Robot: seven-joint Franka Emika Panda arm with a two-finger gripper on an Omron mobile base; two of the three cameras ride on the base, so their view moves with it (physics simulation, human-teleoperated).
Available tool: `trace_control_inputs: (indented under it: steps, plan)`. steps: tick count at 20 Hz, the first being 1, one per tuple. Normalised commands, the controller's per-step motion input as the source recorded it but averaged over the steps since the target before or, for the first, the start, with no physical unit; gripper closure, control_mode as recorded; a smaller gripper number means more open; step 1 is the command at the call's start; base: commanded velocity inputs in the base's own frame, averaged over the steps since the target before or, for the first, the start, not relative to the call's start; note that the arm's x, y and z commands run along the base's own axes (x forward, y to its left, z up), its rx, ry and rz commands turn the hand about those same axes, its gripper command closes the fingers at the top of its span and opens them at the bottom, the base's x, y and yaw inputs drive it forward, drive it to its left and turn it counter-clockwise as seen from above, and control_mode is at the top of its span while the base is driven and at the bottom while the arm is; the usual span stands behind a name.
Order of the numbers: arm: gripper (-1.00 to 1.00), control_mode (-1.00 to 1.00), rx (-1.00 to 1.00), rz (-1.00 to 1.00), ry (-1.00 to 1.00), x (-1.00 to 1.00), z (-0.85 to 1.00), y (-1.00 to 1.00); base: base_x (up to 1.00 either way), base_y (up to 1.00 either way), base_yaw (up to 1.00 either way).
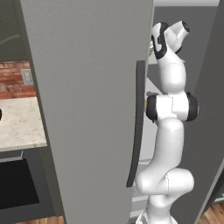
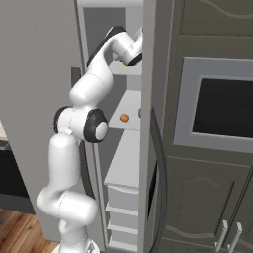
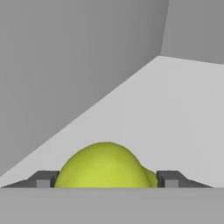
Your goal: Take the eggplant, tangerine, and pear from the freezer and place them in the bowl on the counter.
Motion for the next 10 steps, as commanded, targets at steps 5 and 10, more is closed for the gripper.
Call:
trace_control_inputs:
  steps: [5,10]
  plan:
    - [1.00,-1.00,0.00,0.02,-0.03,-0.33,-0.34,0.00,0.00,0.00,0.00]
    - [1.00,-1.00,0.00,0.01,-0.14,-0.74,-0.16,0.08,0.00,0.00,0.00]
